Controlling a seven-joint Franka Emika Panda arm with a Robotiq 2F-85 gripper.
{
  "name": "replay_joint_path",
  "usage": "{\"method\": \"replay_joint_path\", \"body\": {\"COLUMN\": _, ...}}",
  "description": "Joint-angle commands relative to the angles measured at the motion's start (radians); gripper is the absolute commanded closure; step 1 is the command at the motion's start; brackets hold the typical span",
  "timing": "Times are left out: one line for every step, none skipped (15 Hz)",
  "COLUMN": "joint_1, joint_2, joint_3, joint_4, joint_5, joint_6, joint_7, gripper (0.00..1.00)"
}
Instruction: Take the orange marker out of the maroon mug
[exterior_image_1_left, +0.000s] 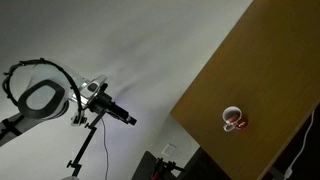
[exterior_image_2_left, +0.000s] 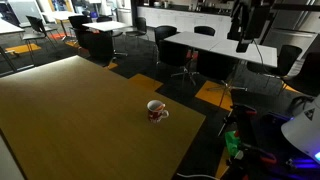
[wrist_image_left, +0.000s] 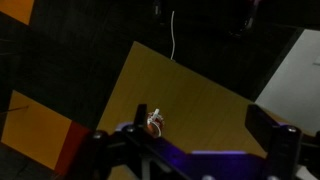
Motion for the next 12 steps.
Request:
{"method": "replay_joint_path", "body": {"joint_1": 0.02, "joint_2": 0.002, "joint_3": -0.017, "joint_4": 0.002, "joint_5": -0.011, "joint_6": -0.003, "joint_7": 0.01, "gripper": 0.0}}
{"method": "replay_joint_path", "body": {"joint_1": 0.02, "joint_2": 0.002, "joint_3": -0.017, "joint_4": 0.002, "joint_5": -0.011, "joint_6": -0.003, "joint_7": 0.01, "gripper": 0.0}}
{"method": "replay_joint_path", "body": {"joint_1": 0.02, "joint_2": 0.002, "joint_3": -0.017, "joint_4": 0.002, "joint_5": -0.011, "joint_6": -0.003, "joint_7": 0.01, "gripper": 0.0}}
{"method": "replay_joint_path", "body": {"joint_1": 0.02, "joint_2": 0.002, "joint_3": -0.017, "joint_4": 0.002, "joint_5": -0.011, "joint_6": -0.003, "joint_7": 0.01, "gripper": 0.0}}
{"method": "replay_joint_path", "body": {"joint_1": 0.019, "joint_2": 0.002, "joint_3": -0.017, "joint_4": 0.002, "joint_5": -0.011, "joint_6": -0.003, "joint_7": 0.01, "gripper": 0.0}}
{"method": "replay_joint_path", "body": {"joint_1": 0.02, "joint_2": 0.002, "joint_3": -0.017, "joint_4": 0.002, "joint_5": -0.011, "joint_6": -0.003, "joint_7": 0.01, "gripper": 0.0}}
{"method": "replay_joint_path", "body": {"joint_1": 0.017, "joint_2": 0.0, "joint_3": -0.015, "joint_4": 0.001, "joint_5": -0.016, "joint_6": 0.009, "joint_7": 0.016, "gripper": 0.0}}
{"method": "replay_joint_path", "body": {"joint_1": 0.013, "joint_2": 0.001, "joint_3": -0.013, "joint_4": 0.007, "joint_5": -0.021, "joint_6": 0.02, "joint_7": 0.024, "gripper": 0.0}}
{"method": "replay_joint_path", "body": {"joint_1": 0.007, "joint_2": 0.004, "joint_3": -0.013, "joint_4": 0.015, "joint_5": -0.025, "joint_6": 0.035, "joint_7": 0.033, "gripper": 0.0}}
{"method": "replay_joint_path", "body": {"joint_1": 0.0, "joint_2": 0.012, "joint_3": -0.013, "joint_4": 0.027, "joint_5": -0.035, "joint_6": 0.053, "joint_7": 0.036, "gripper": 0.0}}
{"method": "replay_joint_path", "body": {"joint_1": -0.001, "joint_2": 0.02, "joint_3": -0.016, "joint_4": 0.038, "joint_5": -0.043, "joint_6": 0.061, "joint_7": 0.026, "gripper": 0.0}}
{"method": "replay_joint_path", "body": {"joint_1": -0.007, "joint_2": 0.028, "joint_3": -0.016, "joint_4": 0.048, "joint_5": -0.056, "joint_6": 0.078, "joint_7": 0.031, "gripper": 0.0}}
